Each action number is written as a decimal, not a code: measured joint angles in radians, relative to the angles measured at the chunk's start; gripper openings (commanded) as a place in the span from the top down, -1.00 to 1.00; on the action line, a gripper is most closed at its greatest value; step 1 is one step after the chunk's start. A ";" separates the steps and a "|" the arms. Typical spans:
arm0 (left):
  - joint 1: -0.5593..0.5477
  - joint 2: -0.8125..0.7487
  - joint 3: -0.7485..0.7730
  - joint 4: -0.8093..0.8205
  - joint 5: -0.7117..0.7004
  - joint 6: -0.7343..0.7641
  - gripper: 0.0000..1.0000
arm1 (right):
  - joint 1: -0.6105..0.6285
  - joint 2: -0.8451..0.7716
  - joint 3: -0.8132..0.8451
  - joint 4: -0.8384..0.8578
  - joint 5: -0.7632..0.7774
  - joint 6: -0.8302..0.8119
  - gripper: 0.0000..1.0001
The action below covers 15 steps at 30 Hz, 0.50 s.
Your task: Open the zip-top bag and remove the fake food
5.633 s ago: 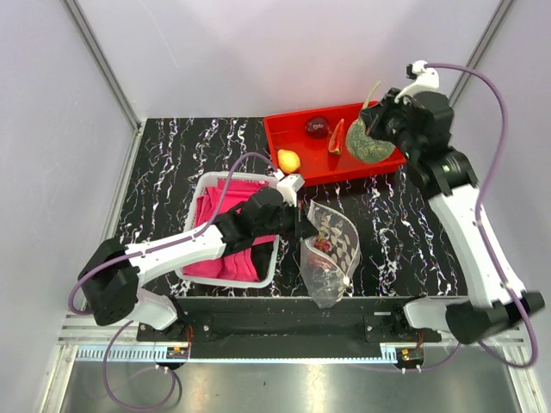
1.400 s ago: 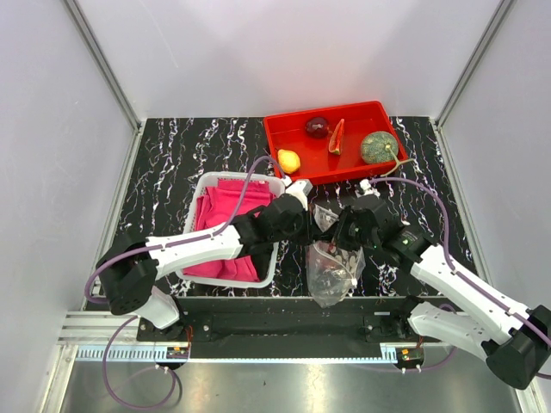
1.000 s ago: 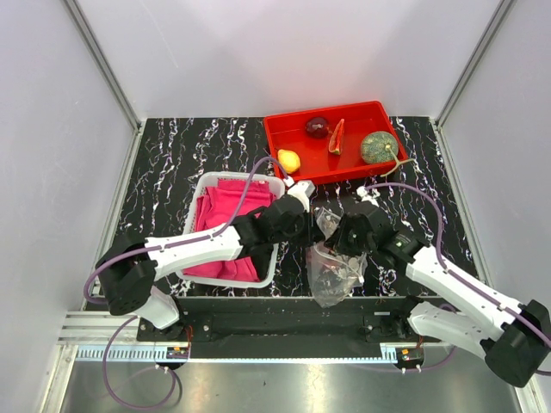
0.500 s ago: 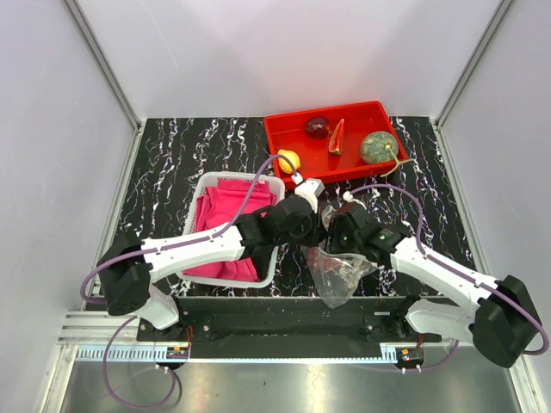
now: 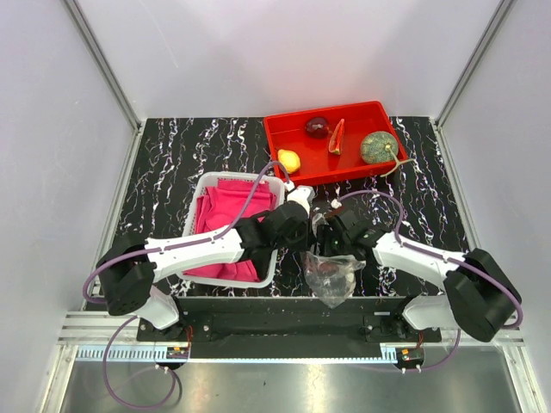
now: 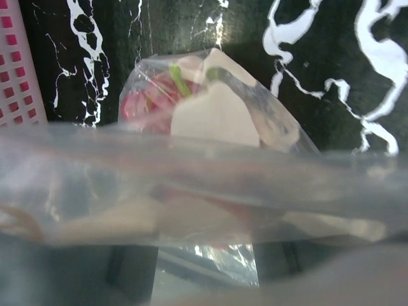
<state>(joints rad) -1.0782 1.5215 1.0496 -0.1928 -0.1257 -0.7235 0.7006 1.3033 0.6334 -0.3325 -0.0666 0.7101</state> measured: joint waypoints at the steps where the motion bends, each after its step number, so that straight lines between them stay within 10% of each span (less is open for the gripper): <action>1: 0.000 0.000 -0.005 0.000 -0.004 -0.001 1.00 | 0.000 0.013 0.000 0.012 -0.006 -0.002 -0.15; 15: 0.013 -0.054 -0.050 0.077 0.007 -0.019 1.00 | 0.000 -0.063 -0.002 0.034 -0.059 -0.026 0.76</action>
<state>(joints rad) -1.0653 1.4673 0.9993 -0.1158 -0.1184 -0.7422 0.7010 1.2400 0.6315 -0.2985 -0.1257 0.6846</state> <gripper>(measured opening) 0.005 0.204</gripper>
